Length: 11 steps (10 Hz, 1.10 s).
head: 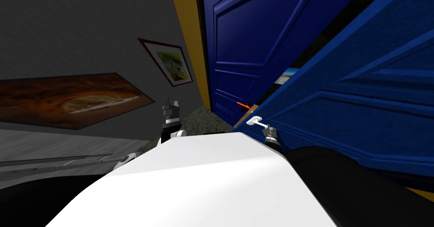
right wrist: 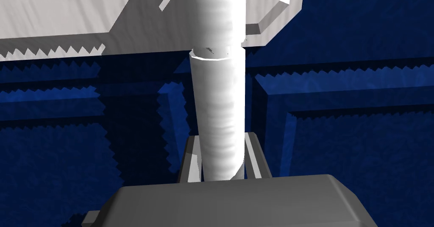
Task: Pull the door open
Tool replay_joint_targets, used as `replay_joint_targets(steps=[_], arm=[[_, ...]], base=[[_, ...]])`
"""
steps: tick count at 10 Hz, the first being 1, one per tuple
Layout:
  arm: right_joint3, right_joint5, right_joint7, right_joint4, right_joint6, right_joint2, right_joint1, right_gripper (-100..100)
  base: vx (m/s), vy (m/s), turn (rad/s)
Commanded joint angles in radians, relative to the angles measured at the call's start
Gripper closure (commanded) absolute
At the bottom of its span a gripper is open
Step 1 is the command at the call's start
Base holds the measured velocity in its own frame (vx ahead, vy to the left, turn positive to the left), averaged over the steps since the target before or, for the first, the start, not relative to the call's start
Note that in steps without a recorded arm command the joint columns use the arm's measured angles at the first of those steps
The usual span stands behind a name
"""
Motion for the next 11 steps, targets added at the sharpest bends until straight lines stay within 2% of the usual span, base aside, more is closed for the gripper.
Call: replay_joint_targets(steps=[1,2,3,11], arm=[[0.029,0.01,-0.008,-0.018,-0.011,0.001,0.002,100],[0.01,0.004,-0.006,-0.012,-0.003,-0.002,0.009,100],[0.034,0.015,-0.017,-0.022,-0.022,-0.005,0.025,100],[0.129,0.062,-0.061,-0.068,-0.103,-0.025,0.076,100]], base=[[-0.139,0.07,0.071],[-0.068,0.023,-0.012],[-0.184,-0.009,0.035],[-0.207,-0.005,0.066]])
